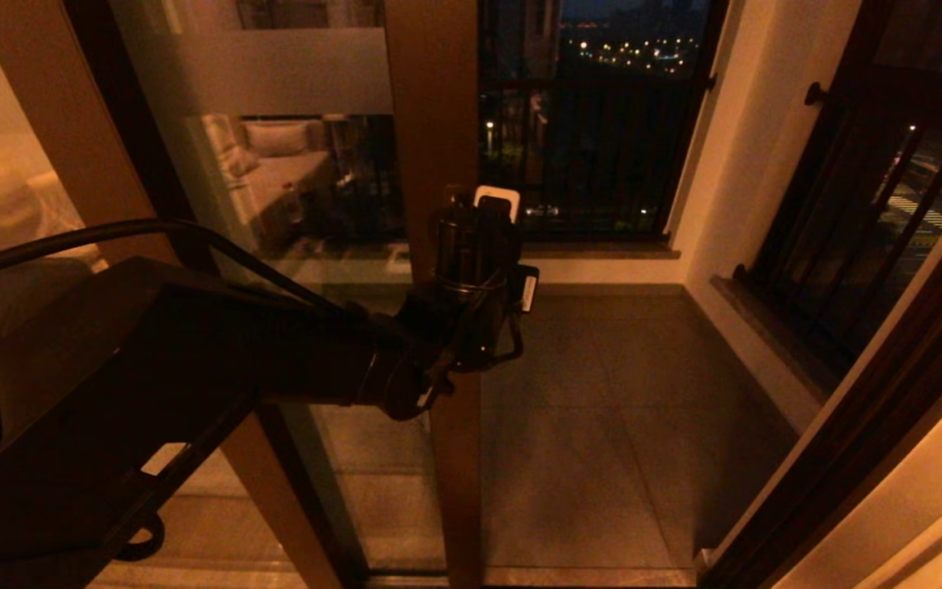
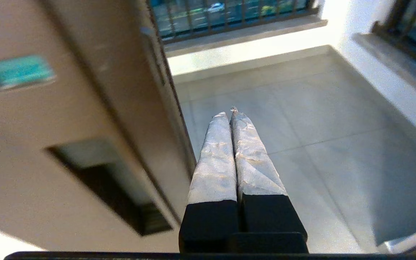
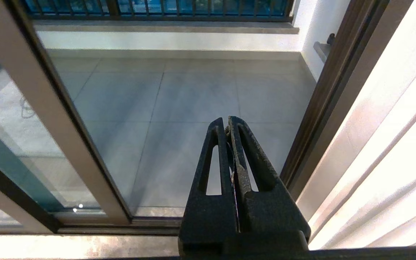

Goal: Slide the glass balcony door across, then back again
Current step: Open the slid door

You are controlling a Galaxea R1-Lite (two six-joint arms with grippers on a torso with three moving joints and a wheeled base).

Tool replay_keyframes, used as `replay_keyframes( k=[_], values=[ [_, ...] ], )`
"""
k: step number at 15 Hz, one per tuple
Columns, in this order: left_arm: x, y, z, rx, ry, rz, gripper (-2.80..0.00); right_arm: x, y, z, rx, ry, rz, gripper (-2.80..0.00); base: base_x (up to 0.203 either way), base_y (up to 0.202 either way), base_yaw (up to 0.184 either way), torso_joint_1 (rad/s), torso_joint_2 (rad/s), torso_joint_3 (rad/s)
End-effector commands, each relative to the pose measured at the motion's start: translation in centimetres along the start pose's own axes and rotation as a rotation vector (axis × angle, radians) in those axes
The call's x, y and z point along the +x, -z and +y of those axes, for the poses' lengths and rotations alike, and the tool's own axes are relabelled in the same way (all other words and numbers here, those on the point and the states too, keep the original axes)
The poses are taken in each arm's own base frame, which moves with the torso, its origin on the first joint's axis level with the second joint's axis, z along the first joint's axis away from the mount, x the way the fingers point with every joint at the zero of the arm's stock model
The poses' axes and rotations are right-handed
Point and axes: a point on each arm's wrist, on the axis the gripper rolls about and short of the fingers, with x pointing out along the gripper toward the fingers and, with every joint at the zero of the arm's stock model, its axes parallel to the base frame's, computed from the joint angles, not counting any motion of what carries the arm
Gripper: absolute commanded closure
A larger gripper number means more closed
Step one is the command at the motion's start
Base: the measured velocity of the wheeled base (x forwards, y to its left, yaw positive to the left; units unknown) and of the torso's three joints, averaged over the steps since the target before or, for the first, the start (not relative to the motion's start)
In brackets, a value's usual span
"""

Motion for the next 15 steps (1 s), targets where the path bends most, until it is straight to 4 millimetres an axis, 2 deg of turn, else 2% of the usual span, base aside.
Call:
replay_keyframes(
  k=[1,6,12,15],
  values=[
    [-0.1,-0.2,0.6,-0.003,-0.003,-0.002,0.0,0.0,0.1,0.0,-0.001,0.0,0.002,0.0,0.0,0.0,0.0,0.0,0.0,0.0],
    [-0.7,0.0,1.8,-0.002,-0.021,0.022,0.0,0.0,0.1,0.0,-0.001,-0.002,0.002,0.0,0.0,0.0,0.0,0.0,0.0,0.0],
    [-1.2,0.2,4.5,-0.02,-0.072,0.049,0.0,0.0,0.1,0.0,-0.001,-0.001,0.003,0.0,0.0,0.0,0.0,0.0,0.0,0.0],
    [-1.6,0.3,5.1,-0.025,-0.078,0.061,0.0,0.0,0.1,0.0,-0.001,-0.001,0.002,0.0,0.0,0.0,0.0,0.0,0.0,0.0]
  ],
)
